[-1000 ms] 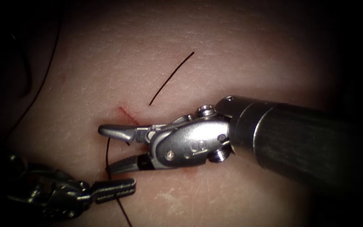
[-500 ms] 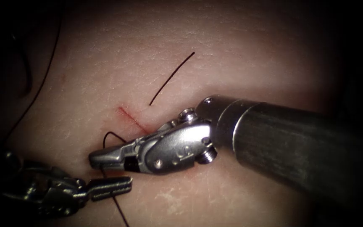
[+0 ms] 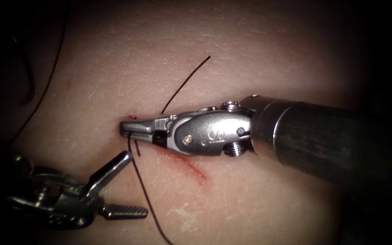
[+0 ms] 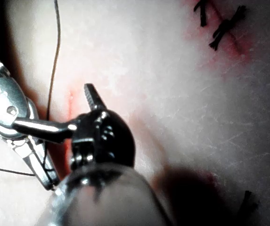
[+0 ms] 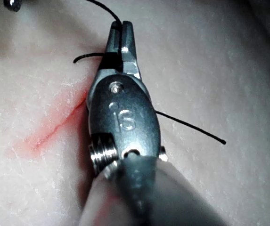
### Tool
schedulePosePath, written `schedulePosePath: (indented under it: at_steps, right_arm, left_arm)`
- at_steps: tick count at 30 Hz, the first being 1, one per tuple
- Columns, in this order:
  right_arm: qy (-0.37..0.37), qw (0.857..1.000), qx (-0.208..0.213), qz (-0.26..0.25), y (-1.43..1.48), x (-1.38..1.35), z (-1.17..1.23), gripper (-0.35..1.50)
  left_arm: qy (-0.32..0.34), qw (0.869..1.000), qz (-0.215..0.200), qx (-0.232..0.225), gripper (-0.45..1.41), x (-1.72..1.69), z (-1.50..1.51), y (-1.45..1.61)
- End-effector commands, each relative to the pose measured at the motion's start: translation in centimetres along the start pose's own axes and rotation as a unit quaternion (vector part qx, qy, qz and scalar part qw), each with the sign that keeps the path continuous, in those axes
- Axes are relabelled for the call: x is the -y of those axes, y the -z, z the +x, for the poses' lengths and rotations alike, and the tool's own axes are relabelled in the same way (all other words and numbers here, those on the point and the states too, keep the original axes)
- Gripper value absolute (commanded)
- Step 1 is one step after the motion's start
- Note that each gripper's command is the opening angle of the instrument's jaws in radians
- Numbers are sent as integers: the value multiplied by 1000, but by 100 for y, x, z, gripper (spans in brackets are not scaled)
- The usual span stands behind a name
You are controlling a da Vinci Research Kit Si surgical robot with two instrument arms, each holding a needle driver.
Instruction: Wound Closure
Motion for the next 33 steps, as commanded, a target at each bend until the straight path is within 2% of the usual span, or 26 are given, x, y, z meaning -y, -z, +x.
schedulePosePath:
  at_steps: [1, 7, 16, 27, 33]
  right_arm:
    - [-5, 1000, 4, 0, -11, 1, -14, -35]
    - [-12, 1000, 10, -2, -12, -4, -24, -35]
    - [-22, 1000, 14, -1, -15, -7, -28, -35]
    - [-27, 1000, 14, -2, -17, -6, -28, -35]
    - [-29, 999, 15, -1, -18, -4, -29, -35]
  left_arm:
    - [0, 1000, 2, 2, 99, -13, 0, -9]
    - [-8, 1000, 6, 9, 94, -20, 5, -22]
    - [-34, 999, 11, 3, 76, -36, 18, -35]
    - [-51, 999, 12, -8, 51, -36, 48, -33]
    - [-60, 998, 14, -8, 49, -36, 57, -37]
